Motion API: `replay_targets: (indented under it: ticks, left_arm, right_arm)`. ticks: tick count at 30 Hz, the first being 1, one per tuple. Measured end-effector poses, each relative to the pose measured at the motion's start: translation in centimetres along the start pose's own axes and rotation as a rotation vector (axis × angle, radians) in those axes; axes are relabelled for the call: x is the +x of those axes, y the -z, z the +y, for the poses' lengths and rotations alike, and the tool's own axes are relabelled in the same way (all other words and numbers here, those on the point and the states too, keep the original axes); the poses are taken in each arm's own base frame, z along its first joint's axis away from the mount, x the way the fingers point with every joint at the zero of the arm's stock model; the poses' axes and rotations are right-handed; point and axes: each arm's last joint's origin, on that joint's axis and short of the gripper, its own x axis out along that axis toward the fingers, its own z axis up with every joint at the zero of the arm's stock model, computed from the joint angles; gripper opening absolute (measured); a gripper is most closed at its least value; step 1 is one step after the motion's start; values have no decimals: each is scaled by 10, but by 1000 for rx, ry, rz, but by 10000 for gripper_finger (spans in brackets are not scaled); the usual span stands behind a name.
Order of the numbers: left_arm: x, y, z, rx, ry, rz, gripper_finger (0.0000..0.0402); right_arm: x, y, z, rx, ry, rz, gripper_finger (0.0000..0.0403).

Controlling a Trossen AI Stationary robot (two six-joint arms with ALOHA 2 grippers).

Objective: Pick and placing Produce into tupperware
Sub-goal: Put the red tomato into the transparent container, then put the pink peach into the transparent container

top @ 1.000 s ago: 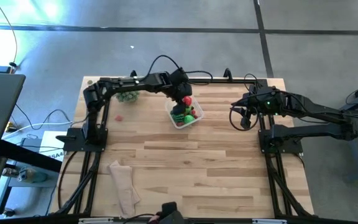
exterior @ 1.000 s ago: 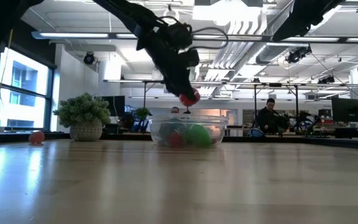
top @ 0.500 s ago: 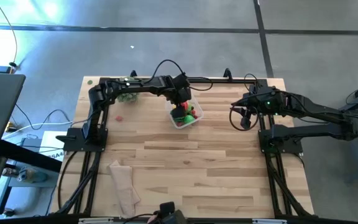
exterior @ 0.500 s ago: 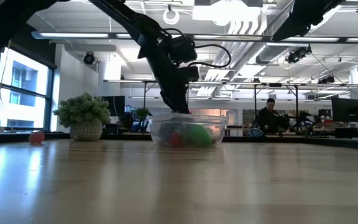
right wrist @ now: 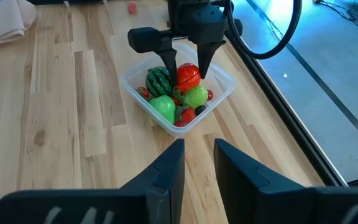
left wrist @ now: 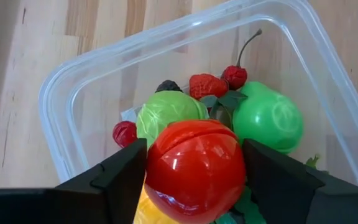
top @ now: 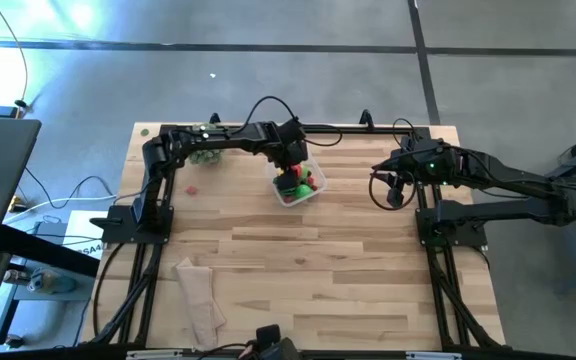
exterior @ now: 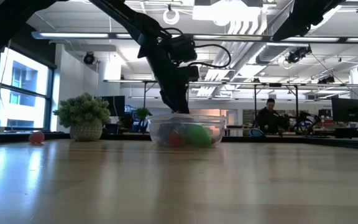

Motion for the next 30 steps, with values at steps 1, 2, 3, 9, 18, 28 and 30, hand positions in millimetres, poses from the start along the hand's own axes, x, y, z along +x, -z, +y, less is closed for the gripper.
replay_targets:
  ticks: [1, 2, 3, 9, 18, 28, 30]
  left_arm:
    - [0, 0, 0, -5, 1, 0, 254]
    - [0, 0, 0, -5, 1, -1, 261]
    - [0, 0, 0, -5, 3, -1, 269]
    - [-1, 0, 0, -26, 5, -3, 308]
    - [-7, -5, 0, -65, 6, 2, 353]
    - [-51, -29, 0, -68, 6, 47, 364]
    - [-65, -30, -1, -87, 10, 106, 361]
  right_arm:
    - [0, 0, 0, 0, 0, 0, 76]
    - [0, 0, 0, 0, 0, 0, 76]
    - [0, 0, 0, 0, 0, 0, 76]
    - [0, 0, 0, 0, 0, 0, 76]
    - [0, 0, 0, 0, 0, 1, 76]
    - [0, 0, 0, 0, 0, 0, 76]
    - [0, 0, 0, 0, 0, 0, 76]
